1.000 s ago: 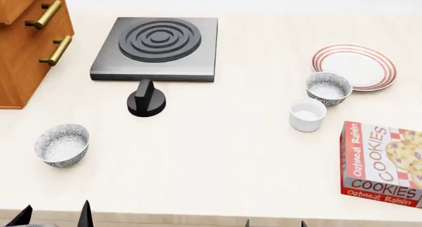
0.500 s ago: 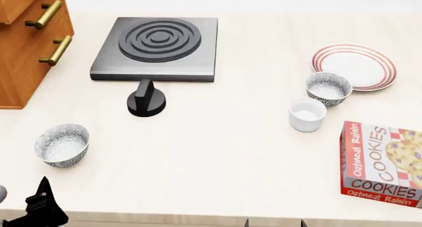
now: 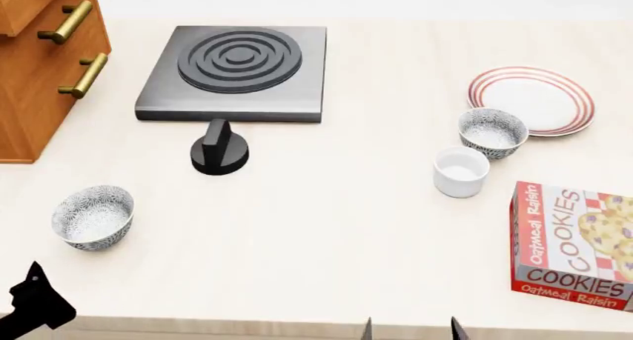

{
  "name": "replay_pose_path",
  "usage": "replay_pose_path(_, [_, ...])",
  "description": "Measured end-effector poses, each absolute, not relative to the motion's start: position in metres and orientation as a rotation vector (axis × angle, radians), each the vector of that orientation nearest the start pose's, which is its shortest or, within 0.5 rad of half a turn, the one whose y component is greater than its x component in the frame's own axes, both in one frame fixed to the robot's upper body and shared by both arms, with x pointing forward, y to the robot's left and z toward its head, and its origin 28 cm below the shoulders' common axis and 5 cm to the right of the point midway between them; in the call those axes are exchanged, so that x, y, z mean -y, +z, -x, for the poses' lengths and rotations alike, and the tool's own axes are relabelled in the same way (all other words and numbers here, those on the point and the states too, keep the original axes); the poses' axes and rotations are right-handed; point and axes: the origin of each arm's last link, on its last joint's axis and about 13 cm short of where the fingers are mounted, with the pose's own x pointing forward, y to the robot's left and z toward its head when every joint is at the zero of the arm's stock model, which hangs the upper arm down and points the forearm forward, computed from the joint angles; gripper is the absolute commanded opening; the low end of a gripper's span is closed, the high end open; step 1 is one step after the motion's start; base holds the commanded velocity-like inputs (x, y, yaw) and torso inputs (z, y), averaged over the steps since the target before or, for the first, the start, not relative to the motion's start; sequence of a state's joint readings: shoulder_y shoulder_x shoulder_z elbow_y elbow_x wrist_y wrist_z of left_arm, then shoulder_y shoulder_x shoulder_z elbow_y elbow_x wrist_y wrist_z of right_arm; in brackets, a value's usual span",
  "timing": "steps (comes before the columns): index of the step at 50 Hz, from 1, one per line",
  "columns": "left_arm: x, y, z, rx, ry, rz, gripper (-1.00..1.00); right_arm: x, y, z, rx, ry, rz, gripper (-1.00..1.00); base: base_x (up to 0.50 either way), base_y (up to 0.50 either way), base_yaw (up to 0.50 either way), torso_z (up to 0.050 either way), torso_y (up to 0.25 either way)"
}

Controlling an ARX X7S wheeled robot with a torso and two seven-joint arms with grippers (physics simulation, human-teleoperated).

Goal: Pick the akita bowl between the plate and the ramekin and place it on the plate.

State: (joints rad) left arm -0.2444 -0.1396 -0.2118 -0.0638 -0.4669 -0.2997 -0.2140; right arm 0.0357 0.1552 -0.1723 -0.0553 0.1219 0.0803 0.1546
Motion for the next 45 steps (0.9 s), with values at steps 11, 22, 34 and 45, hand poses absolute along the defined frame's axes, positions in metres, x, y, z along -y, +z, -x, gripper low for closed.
replay_pose_path(11, [-0.269, 0.043, -0.264, -0.089, 0.345, 0.378, 1.0, 0.098, 0.058, -0.22, 0.031, 0.037, 0.076, 1.0, 0.0, 0.0, 0.0, 0.0, 0.0])
replay_pose_path(22, [-0.268, 0.042, -0.265, -0.088, 0.35, 0.376, 1.0, 0.099, 0.092, -0.223, 0.09, 0.05, 0.117, 1.0, 0.0, 0.0, 0.0, 0.0, 0.0])
replay_pose_path(34, [-0.268, 0.041, -0.265, -0.085, 0.352, 0.371, 1.0, 0.102, 0.118, -0.227, 0.152, 0.056, 0.143, 1.0, 0.0, 0.0, 0.0, 0.0, 0.0])
replay_pose_path(45, [-0.268, 0.041, -0.265, -0.081, 0.353, 0.364, 1.0, 0.104, 0.137, -0.229, 0.21, 0.059, 0.161, 1.0, 0.0, 0.0, 0.0, 0.0, 0.0])
